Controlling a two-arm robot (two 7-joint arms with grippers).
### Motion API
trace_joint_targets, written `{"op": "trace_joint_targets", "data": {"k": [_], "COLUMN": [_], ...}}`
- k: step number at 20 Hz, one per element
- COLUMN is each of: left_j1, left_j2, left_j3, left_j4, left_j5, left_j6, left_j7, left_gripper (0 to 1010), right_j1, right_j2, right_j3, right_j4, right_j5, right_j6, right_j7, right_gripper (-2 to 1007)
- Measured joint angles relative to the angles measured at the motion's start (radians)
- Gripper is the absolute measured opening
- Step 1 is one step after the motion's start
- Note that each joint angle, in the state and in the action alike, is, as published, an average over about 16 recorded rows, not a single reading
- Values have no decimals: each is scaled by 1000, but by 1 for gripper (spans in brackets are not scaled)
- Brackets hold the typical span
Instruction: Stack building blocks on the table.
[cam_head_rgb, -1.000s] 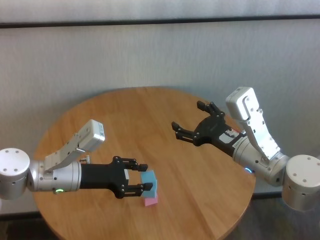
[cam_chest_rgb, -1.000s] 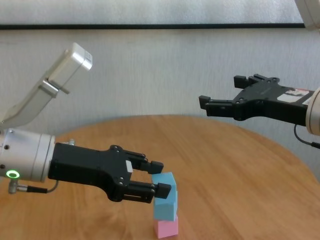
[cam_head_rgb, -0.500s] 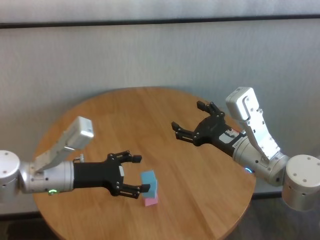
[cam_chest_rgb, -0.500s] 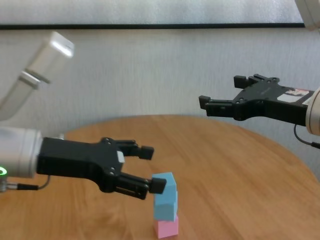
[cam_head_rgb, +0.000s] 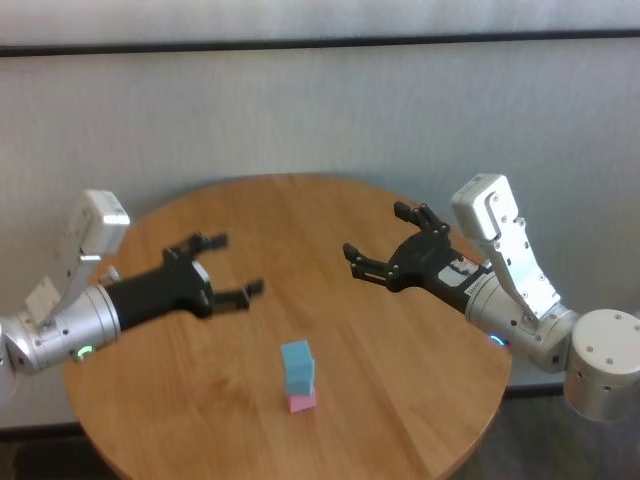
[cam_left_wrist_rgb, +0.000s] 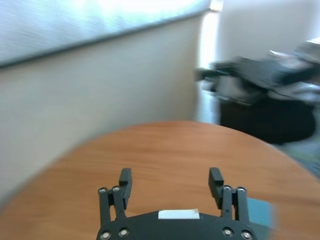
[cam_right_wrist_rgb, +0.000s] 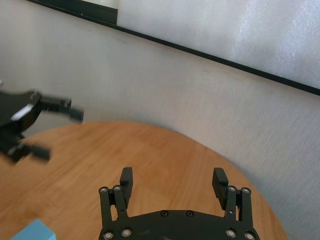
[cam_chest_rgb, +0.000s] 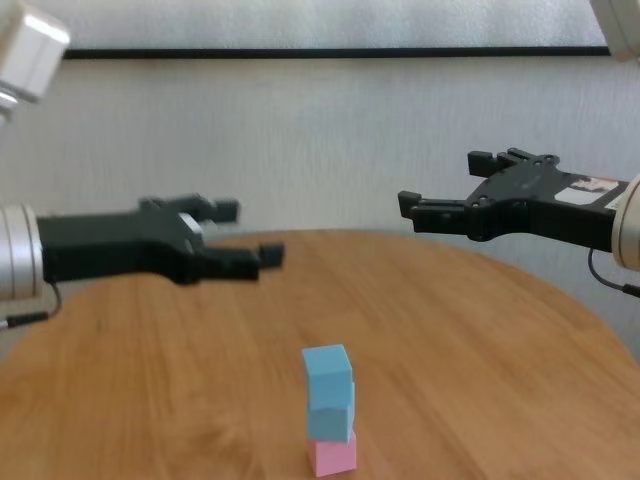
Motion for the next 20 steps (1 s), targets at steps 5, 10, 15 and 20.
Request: {"op": "trace_joint_targets", "data": {"k": [5,10,15,20], "left_j1": [31,47,49,48], "left_j2": [-9,-18,-21,-21], "left_j3": [-48,-74,-77,-75], "left_j4": [-34,-53,-58,-55], "left_j5": [34,66,75,71], "left_j6": [-14,-18,-17,-17], "left_j7": [152,228,238,232], "left_gripper": [1002,1002,1002,1002], "right_j1": [0,0,0,0], "right_j2": [0,0,0,0], "right_j3": [0,0,0,0], "right_j4": [0,0,0,0], "right_j5": [0,0,0,0], "right_j6": [0,0,0,0], "right_j7": [0,0,0,0], "right_gripper": [1001,1001,1001,1001]}}
